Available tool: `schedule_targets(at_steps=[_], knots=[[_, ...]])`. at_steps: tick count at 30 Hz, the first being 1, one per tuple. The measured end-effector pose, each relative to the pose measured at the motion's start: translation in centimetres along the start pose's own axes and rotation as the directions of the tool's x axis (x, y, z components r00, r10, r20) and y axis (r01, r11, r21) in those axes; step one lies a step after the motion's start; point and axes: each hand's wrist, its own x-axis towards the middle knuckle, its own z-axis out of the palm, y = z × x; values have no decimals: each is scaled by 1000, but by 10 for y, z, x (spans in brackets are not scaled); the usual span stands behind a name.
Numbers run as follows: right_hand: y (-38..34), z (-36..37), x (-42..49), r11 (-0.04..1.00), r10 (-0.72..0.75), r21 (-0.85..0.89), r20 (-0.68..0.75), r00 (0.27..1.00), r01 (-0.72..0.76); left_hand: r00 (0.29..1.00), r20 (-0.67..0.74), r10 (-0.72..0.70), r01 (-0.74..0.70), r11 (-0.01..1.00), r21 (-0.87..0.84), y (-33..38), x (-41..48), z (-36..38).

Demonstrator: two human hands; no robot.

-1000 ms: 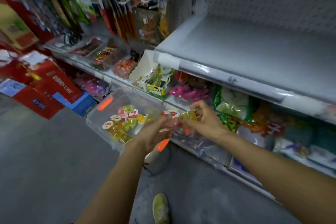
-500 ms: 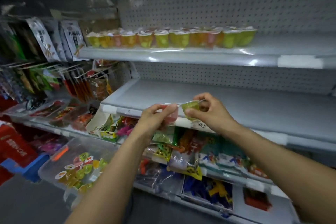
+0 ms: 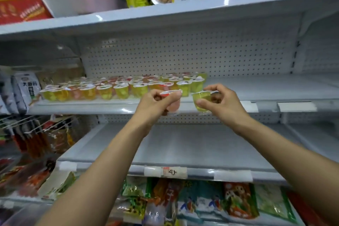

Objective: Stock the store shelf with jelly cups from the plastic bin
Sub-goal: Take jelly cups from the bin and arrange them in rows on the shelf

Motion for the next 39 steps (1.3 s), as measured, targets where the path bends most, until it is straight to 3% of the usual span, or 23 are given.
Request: schedule_targets(at_steps=[11, 19, 28, 34, 37, 39], knots=[[31, -45, 127, 974, 31, -215, -190, 981, -73, 997, 1, 74, -74, 997, -18, 18, 103, 19], [75, -33, 211, 925, 126, -329, -210, 970, -191, 995, 55, 88, -90, 995, 34, 25, 165, 31], [90, -19, 233, 916, 167, -342, -153, 974, -211, 997, 50, 67, -67, 998, 3, 20, 196, 36], [81, -29, 223, 901, 149, -399, -84, 985, -170, 996, 65, 68, -68, 998, 9, 22, 194, 45], [58, -38, 208, 935, -22, -354, -161, 987, -37, 995, 85, 57, -60, 998, 27, 27, 189, 50], [36, -38, 193, 962, -153, -247, -125, 980, 118, 994, 94, 60, -61, 998, 11, 33, 184, 56]])
